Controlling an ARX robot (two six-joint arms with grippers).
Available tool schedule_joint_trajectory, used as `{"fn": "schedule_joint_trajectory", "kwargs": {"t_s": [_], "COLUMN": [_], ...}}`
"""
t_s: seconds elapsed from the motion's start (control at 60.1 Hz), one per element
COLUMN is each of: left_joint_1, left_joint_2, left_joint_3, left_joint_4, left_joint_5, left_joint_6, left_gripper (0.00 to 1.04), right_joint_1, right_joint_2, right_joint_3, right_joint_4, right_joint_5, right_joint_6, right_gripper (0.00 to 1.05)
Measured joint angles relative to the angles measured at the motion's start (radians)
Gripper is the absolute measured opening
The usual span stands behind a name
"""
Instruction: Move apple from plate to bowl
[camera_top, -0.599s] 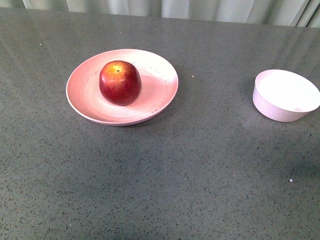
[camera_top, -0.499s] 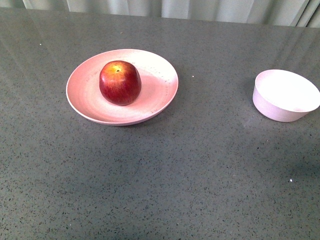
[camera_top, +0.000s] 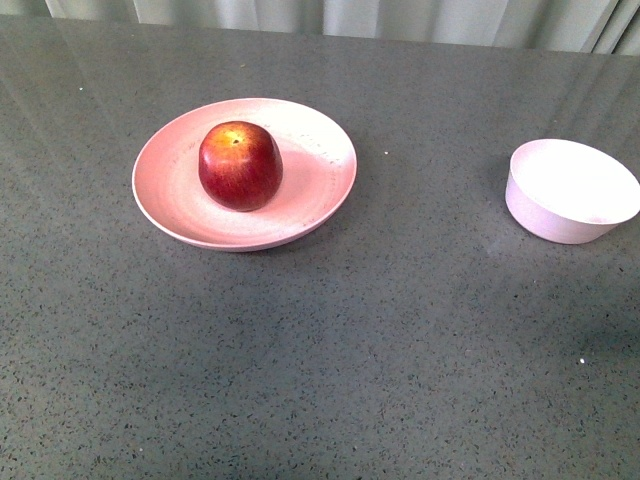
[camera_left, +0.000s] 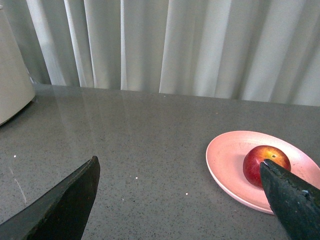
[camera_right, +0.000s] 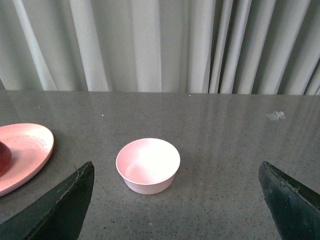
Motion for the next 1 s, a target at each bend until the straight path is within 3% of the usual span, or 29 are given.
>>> {"fn": "schedule_joint_trajectory", "kwargs": {"t_s": [0.715,0.848,0.998], "left_joint_1": [0.0,0.0,0.0], "left_joint_2": [0.0,0.0,0.0], "left_joint_3": [0.0,0.0,0.0], "left_joint_4": [0.0,0.0,0.0], "left_joint_5": [0.0,0.001,0.0], "left_joint_6": [0.0,0.0,0.0], "left_gripper": [0.96,0.96,0.96], "right_joint_1": [-0.001,-0.046,-0.074], "right_joint_2": [0.005,0.261,0.571], "right_joint_3": [0.003,0.151,0.236], "right_joint_4": [-0.007,-0.34,-0.182], "right_joint_5": [-0.006,-0.113,-0.132], "right_joint_6": [0.002,0.075,0.059], "right_gripper": [0.96,0.96,0.96]}}
